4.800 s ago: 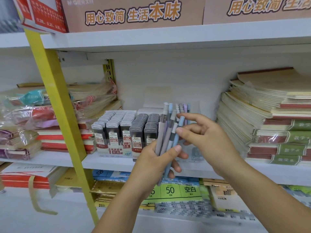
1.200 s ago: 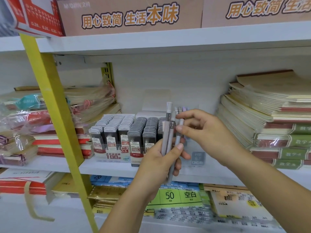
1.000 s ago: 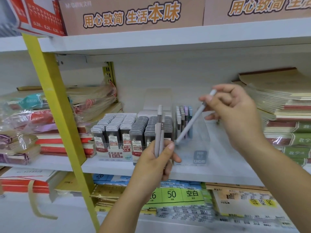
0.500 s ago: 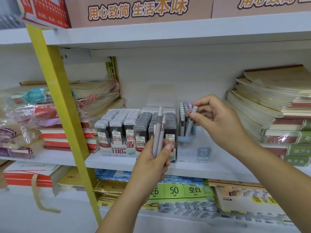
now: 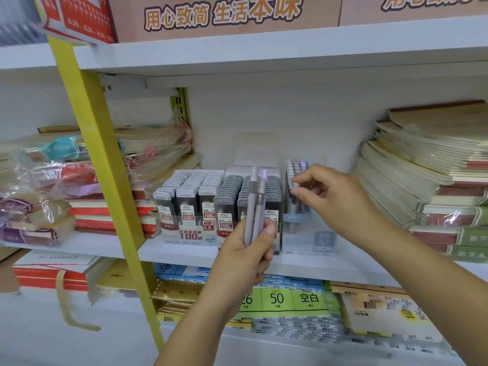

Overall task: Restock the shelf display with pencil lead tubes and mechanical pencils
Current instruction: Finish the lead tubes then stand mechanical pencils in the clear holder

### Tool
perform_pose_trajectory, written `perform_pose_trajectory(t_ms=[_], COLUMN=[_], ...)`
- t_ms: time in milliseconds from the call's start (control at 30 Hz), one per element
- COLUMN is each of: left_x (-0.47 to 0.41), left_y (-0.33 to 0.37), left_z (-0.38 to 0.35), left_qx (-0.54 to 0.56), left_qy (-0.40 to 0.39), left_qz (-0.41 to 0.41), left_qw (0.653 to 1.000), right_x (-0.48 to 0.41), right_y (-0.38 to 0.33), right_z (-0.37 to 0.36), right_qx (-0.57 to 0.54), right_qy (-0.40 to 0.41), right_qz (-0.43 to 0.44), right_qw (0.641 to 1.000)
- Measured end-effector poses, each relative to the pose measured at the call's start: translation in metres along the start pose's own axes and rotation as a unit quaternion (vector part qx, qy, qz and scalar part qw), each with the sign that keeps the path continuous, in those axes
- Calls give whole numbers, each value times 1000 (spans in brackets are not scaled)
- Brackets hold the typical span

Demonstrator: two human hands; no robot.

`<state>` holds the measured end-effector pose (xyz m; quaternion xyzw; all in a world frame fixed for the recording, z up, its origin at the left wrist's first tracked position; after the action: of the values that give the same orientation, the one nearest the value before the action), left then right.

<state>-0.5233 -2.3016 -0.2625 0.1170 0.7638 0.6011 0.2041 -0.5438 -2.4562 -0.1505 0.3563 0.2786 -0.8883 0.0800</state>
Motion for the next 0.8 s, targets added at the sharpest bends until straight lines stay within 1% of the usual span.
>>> perform_pose_trajectory(t_ms=[67,100,133,167,233,300,367,433,500,567,633,733,800], left_x=[1,1,1,1,0,0,0,0,0,-1,-2,-6,-7], left_y=[2,3,5,6,8,10,11,12,11,9,7,5,4], left_z=[-2,-4,-7,-10,-17,-24,-31,-35,-38,-39,-35,-26,-24], left_qx=[13,15,15,13,4,-4,-7,-9,-8,-11,-28,-32,-10], left_qy=[-13,-23,-34,-45,-65,-82,-97,-106,-112,-109,-85,-51,-44], left_qz=[1,0,-4,-7,-11,-14,-15,-15,-14,-12,-12,-10,1], left_qw=[1000,1000,999,999,998,997,995,994,994,994,996,998,999], right_x=[3,6,9,12,15,17,17,17,18,17,13,2,-6], right_y=[-9,-13,-15,-17,-17,-18,-14,-9,-7,-5,2,17,23], right_z=[8,13,17,18,7,-4,-5,-3,-2,2,17,59,77], right_qx=[26,14,-23,-80,-205,-297,-355,-391,-411,-417,-407,-358,-297], right_qy=[30,53,69,69,18,-32,-34,-34,-41,-31,20,131,156], right_qz=[24,28,21,4,-52,-95,-125,-143,-145,-140,-135,-113,-90], right_qw=[999,998,997,994,977,950,926,908,899,898,903,918,938])
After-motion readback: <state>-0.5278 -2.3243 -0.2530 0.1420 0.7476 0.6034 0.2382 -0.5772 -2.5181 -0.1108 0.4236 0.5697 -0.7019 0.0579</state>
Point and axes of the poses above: each hand's wrist, its own x-axis away from the middle knuckle, its own z-axis out of the back of the hand, y = z × x, the point moved 9 cm from there along -x, towards the middle knuckle, and after that the axes turned 2 degrees about y, right-handed, at the moved point
